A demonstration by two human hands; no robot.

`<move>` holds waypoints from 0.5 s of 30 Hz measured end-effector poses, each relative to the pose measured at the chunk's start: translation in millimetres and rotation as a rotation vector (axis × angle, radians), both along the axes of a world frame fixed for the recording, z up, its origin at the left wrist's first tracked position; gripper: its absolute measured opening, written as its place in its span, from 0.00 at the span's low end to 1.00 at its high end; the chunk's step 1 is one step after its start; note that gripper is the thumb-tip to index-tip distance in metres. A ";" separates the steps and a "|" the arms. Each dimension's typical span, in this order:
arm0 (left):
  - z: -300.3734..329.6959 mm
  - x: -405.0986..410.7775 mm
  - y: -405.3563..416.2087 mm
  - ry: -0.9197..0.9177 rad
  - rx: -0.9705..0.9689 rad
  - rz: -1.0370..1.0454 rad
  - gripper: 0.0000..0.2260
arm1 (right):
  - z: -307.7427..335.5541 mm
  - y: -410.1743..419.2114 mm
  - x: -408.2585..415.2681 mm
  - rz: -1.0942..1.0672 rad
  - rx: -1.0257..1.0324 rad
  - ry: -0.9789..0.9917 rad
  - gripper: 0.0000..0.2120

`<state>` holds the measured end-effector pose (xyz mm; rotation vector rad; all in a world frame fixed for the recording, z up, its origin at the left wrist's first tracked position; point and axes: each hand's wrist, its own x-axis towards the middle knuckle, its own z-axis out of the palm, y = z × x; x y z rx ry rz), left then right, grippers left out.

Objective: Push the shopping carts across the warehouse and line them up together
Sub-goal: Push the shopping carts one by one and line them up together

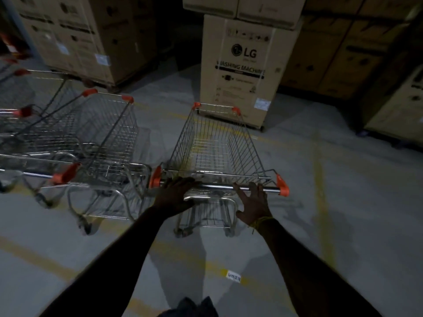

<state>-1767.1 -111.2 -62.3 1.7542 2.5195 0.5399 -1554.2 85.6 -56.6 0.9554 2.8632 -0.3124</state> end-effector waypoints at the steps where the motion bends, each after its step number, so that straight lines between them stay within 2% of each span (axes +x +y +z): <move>1: 3.9 0.6 -6.7 -0.005 -0.003 -0.021 0.29 | 0.5 -11.2 3.5 -0.016 -0.015 0.007 0.46; 6: 15.9 11.5 -46.5 -0.036 -0.026 -0.067 0.33 | 2.2 -67.7 27.4 -0.105 -0.063 0.002 0.46; 15: 5.0 46.3 -123.4 -0.160 0.019 -0.110 0.25 | -0.1 -173.3 83.4 -0.219 -0.037 -0.017 0.51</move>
